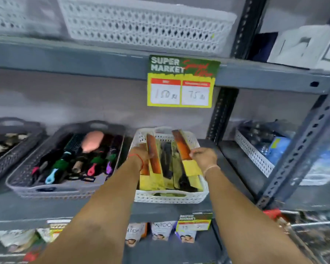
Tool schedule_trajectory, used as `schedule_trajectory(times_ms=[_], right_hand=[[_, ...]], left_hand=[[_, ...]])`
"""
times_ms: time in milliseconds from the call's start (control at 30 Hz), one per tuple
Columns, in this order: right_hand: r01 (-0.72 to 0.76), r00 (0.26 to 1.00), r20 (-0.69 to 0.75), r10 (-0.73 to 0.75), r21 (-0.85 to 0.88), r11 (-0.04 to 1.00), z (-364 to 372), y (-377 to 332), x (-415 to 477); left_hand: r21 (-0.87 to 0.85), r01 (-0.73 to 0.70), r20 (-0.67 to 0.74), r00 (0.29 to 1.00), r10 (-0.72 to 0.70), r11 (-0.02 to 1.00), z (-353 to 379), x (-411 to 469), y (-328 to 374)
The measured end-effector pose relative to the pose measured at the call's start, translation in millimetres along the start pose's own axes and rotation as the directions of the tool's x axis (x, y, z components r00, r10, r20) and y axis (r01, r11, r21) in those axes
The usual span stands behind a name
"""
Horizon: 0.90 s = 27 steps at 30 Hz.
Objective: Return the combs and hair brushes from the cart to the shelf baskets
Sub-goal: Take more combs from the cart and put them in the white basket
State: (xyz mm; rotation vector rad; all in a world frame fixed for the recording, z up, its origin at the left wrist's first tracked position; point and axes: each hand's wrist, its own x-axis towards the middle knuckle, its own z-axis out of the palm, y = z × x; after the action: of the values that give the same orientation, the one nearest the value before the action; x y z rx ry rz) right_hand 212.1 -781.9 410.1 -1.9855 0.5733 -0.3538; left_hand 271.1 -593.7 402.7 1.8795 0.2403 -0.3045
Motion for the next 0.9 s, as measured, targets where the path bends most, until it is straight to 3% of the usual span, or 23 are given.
schedule_trajectory(times_ms=[67, 133, 200, 367, 500, 633, 700, 800, 900], right_hand=[[-0.048, 0.997, 0.053, 0.047, 0.008, 0.999, 11, 16, 1], [-0.092, 0.992, 0.087, 0.089, 0.031, 0.995, 20, 23, 0], [-0.123, 0.989, 0.091, 0.120, 0.026, 0.992, 24, 27, 0], [-0.091, 0.990, 0.103, 0.101, -0.099, 0.991, 28, 26, -8], [0.221, 0.972, 0.119, -0.201, -0.200, 0.955, 43, -12, -19], [0.461, 0.861, 0.222, -0.458, 0.041, 0.887, 107, -92, -63], [0.454, 0.801, 0.315, -0.508, 0.232, 0.860, 153, -130, -108], [0.368, 0.652, 0.527, -0.545, 0.408, 0.836, 231, -172, -186], [0.293, 0.451, 0.721, -0.526, 0.437, 0.850, 314, -186, -263]], left_hand=[[0.201, -0.004, -0.026, 1.000, 0.009, 0.980, 13, 1, -8], [0.453, -0.027, -0.081, 0.994, 0.072, 0.891, 17, 1, -13], [0.572, -0.050, -0.136, 0.979, 0.155, 0.819, 19, 0, -14], [0.615, -0.087, -0.131, 0.969, 0.211, 0.784, 20, -2, -15], [0.510, -0.296, -0.123, 0.904, 0.409, 0.808, -18, -17, -2], [0.397, -0.413, -0.283, 0.795, 0.537, 0.820, -114, -46, -4], [0.346, -0.402, -0.388, 0.761, 0.520, 0.847, -174, -62, -25], [0.235, -0.286, -0.596, 0.713, 0.370, 0.929, -278, -89, -84], [-0.043, -0.128, -0.665, 0.744, 0.067, 0.991, -371, -120, -169]])
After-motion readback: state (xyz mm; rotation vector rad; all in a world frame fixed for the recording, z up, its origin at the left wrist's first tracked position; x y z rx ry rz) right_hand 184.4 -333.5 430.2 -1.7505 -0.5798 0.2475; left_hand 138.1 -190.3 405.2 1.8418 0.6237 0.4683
